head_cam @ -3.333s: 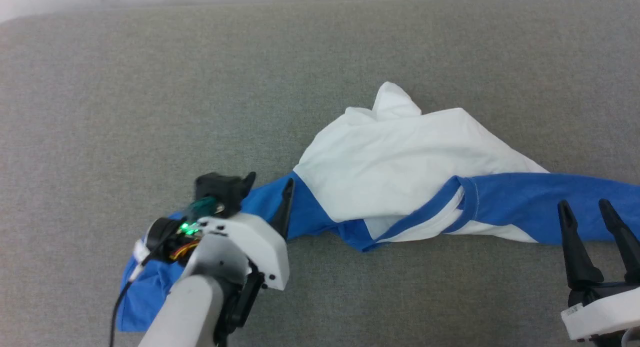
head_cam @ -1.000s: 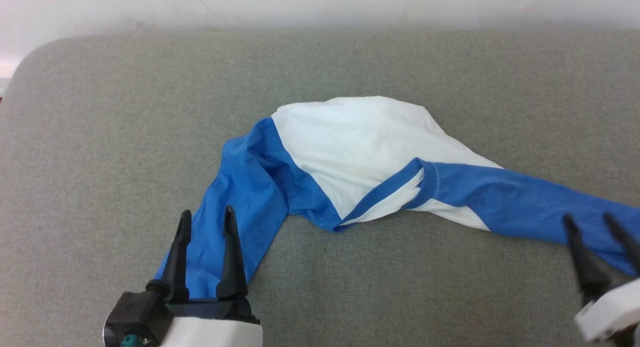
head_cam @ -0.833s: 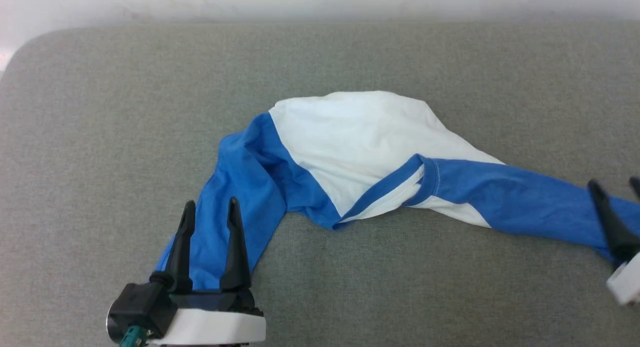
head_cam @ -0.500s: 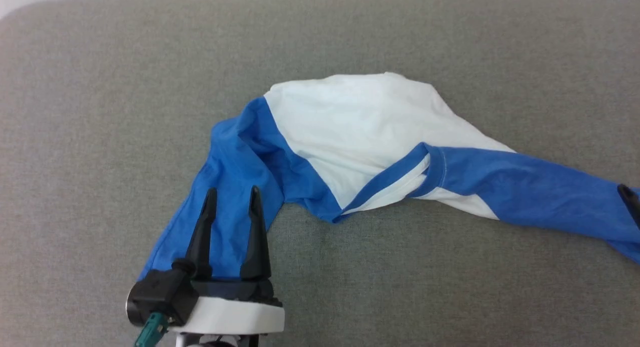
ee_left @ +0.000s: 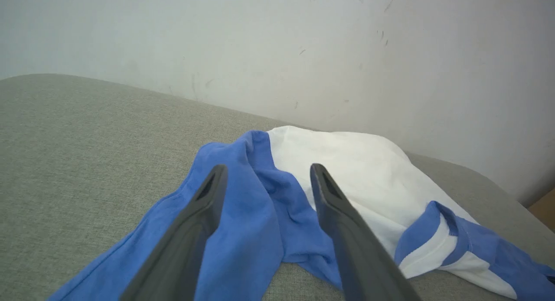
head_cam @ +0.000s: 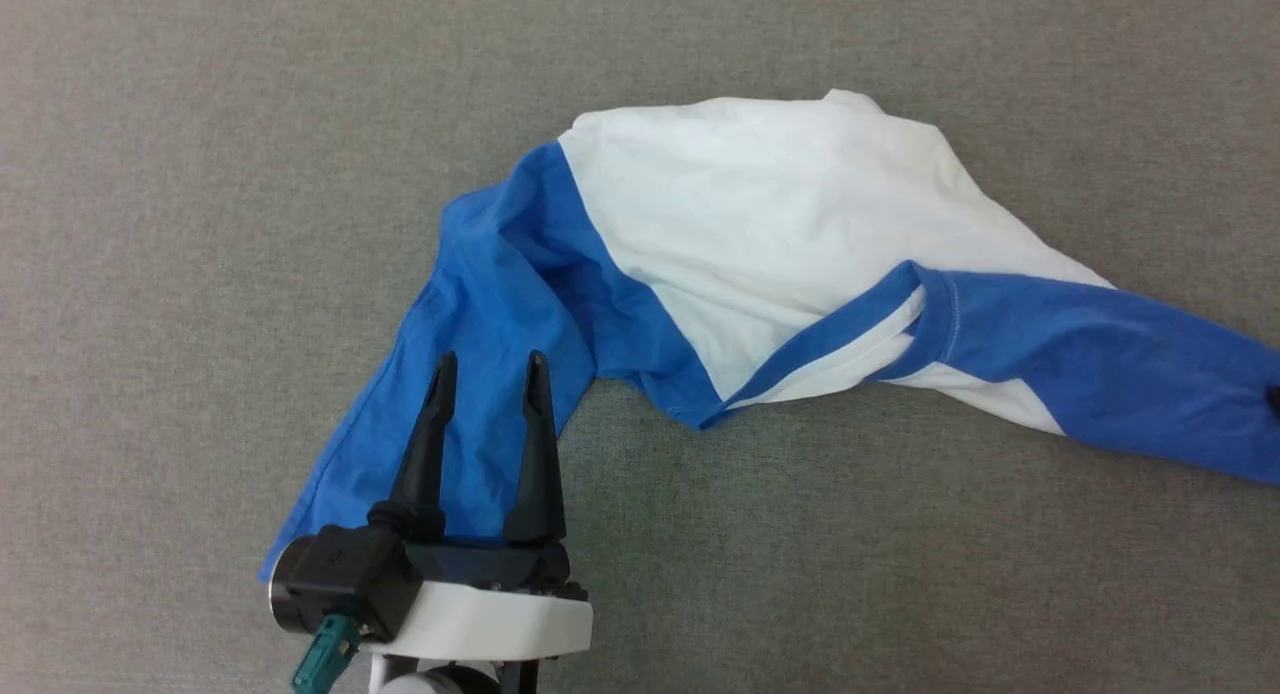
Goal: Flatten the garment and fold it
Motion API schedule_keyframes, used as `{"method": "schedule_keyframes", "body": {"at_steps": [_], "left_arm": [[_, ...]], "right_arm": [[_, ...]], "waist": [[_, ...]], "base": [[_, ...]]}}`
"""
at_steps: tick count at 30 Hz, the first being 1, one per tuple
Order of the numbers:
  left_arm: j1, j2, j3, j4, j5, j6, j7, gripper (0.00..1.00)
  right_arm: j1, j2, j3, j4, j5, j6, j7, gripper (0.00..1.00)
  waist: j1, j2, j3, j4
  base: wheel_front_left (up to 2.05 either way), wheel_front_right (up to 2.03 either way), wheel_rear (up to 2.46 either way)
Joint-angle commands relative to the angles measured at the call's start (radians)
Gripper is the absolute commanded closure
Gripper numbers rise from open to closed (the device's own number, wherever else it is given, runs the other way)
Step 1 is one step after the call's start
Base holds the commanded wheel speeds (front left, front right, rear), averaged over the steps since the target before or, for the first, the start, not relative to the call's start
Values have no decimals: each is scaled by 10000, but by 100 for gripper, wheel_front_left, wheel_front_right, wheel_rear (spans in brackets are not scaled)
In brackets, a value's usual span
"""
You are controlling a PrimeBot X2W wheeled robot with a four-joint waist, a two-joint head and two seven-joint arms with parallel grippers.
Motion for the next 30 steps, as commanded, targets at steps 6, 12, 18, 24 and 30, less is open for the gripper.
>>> {"method": "schedule_keyframes", "body": {"at_steps": [6, 12, 18, 24, 30], "left_arm": [[-332, 50, 37, -125, 130, 146, 79, 0], [-353, 94, 133, -18, -39, 99, 78, 0], [-185, 91, 261, 223, -336, 1, 18, 0], [246, 170, 483, 247, -549, 24, -30, 0], [690, 197, 648, 208, -755, 28, -67, 0]], "right_arm": [[-462, -545, 1136, 701, 603, -9, 242, 100], [-1152, -846, 1301, 615, 320, -9, -1046, 100], [-2304, -1286, 808, 78, -829, -9, -2647, 100], [-2426, -1395, 130, -675, -2208, -9, -3880, 100], [223, -659, -1039, -1174, -3688, -9, -4750, 100]], "waist": [[-1, -1, 167, -13], [-1, -1, -278, -224], [-1, -1, -990, -362], [-1, -1, -1549, -560], [-1, -1, -1872, -857]], "base": [[0, 0, 0], [0, 0, 0], [0, 0, 0], [0, 0, 0], [0, 0, 0]]}}
